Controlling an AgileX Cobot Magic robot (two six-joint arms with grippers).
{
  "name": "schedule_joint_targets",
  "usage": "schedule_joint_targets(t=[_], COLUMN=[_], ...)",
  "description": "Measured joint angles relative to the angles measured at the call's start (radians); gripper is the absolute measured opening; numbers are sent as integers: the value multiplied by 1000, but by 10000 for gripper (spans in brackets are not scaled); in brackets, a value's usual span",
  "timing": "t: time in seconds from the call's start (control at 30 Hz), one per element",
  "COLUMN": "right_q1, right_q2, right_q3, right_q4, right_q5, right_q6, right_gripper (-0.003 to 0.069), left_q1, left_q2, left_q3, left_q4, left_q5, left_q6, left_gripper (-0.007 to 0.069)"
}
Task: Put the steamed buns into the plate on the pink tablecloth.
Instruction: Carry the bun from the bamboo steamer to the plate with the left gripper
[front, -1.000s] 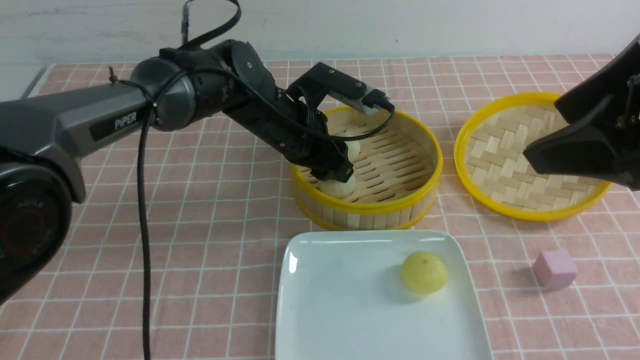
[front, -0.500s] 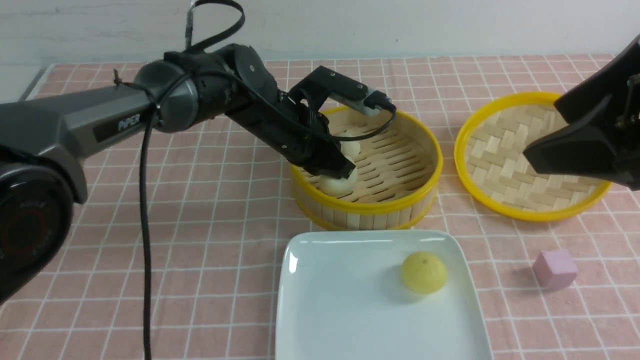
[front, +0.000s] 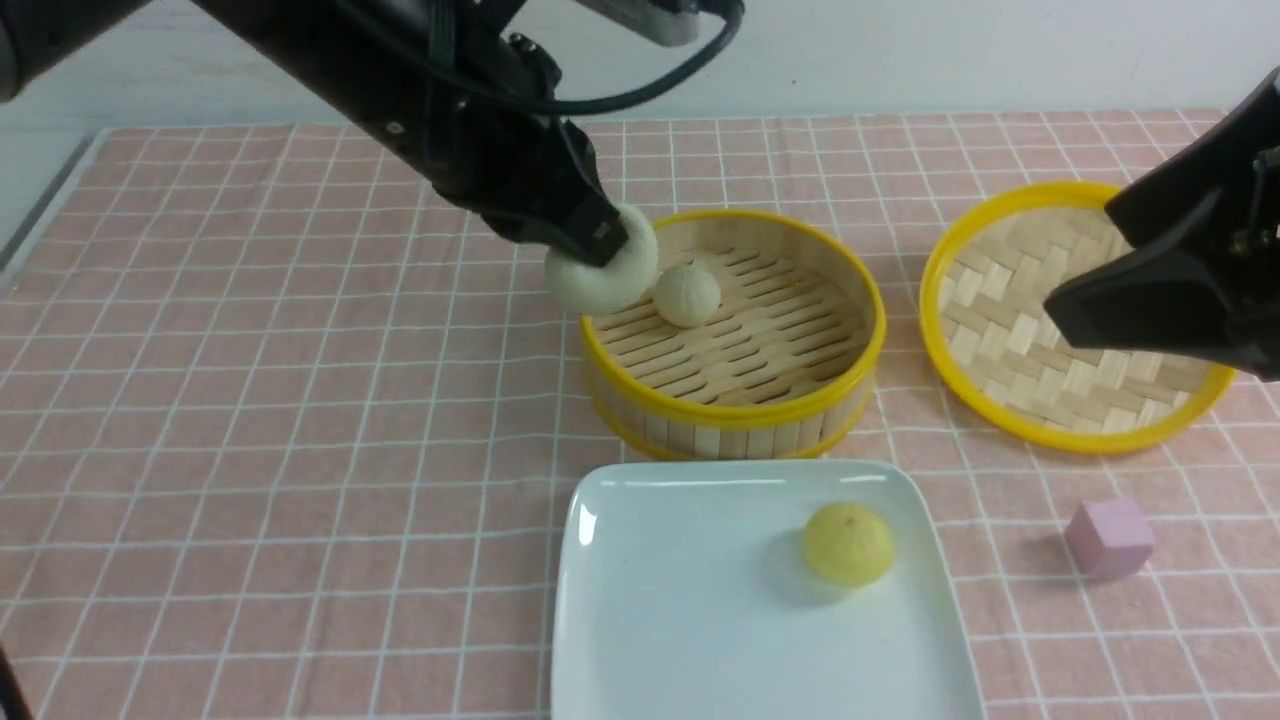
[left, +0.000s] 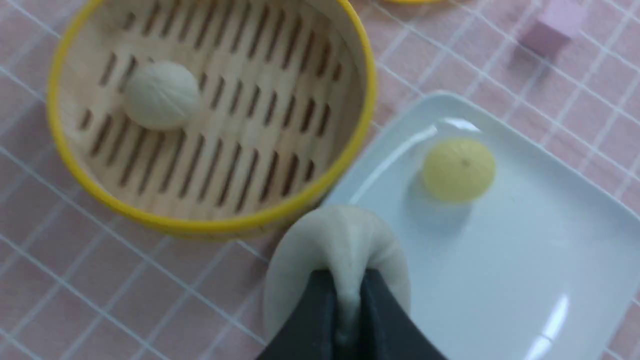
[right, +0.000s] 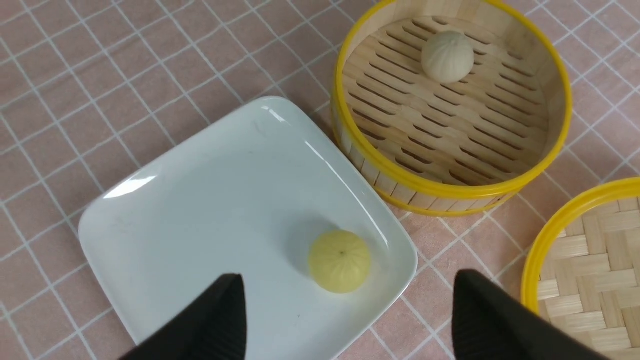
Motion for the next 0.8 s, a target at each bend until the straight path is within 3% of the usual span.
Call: schedule_joint_targets(t=[0.07,0.37,0.63,0.8], right_q1=[0,0,0,0], right_q2=[0,0,0,0], right_q3=[0,0,0,0], right_q4=[0,22,22,23], right_q5=[0,-1,-6,-18], right_q6=[0,1,1,1], right_gripper=[532,495,494,494], left_q1=[0,0,-8,-79], left_q2=[37,274,372,383], left_q3=[29,80,80,80], left_q4=[-69,-253,-276,-271], left_q5=[56,42,59,55], left_q6=[21,126,152,184], left_gripper=[30,33,33,33])
